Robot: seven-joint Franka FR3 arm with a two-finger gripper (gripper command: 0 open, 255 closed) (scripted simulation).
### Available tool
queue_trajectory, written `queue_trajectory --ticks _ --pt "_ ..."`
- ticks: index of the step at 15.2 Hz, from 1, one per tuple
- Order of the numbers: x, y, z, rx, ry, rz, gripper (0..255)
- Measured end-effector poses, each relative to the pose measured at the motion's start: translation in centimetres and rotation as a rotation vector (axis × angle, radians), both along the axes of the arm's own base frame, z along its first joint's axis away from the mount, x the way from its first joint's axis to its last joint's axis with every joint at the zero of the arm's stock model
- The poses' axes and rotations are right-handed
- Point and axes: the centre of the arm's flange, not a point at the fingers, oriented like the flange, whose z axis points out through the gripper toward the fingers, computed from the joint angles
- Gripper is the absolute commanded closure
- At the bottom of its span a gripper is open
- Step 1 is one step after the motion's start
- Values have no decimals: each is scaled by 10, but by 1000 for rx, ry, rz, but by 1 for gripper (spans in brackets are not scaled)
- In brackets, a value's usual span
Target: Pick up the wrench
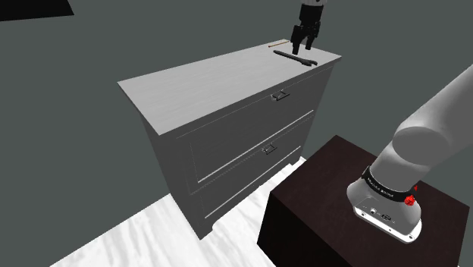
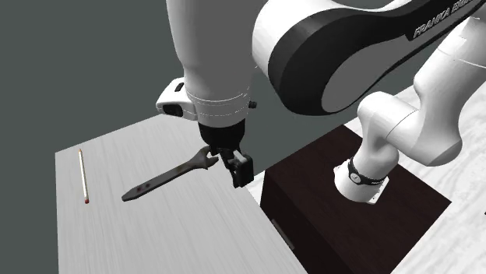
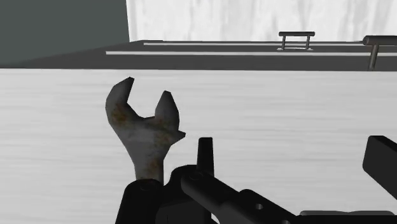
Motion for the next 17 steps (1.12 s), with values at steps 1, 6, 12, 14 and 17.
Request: queue_trajectory --ticks 1,6,12,14,17 --pt "9 -11 -3 -1 0 -2 0" --pt "55 -54 -15 -3 5 -10 0" --pt "95 -99 -37 -6 9 -17 0" --pt "97 -100 -47 -6 9 -17 0" --pt "97 -100 -63 -6 9 -17 0"
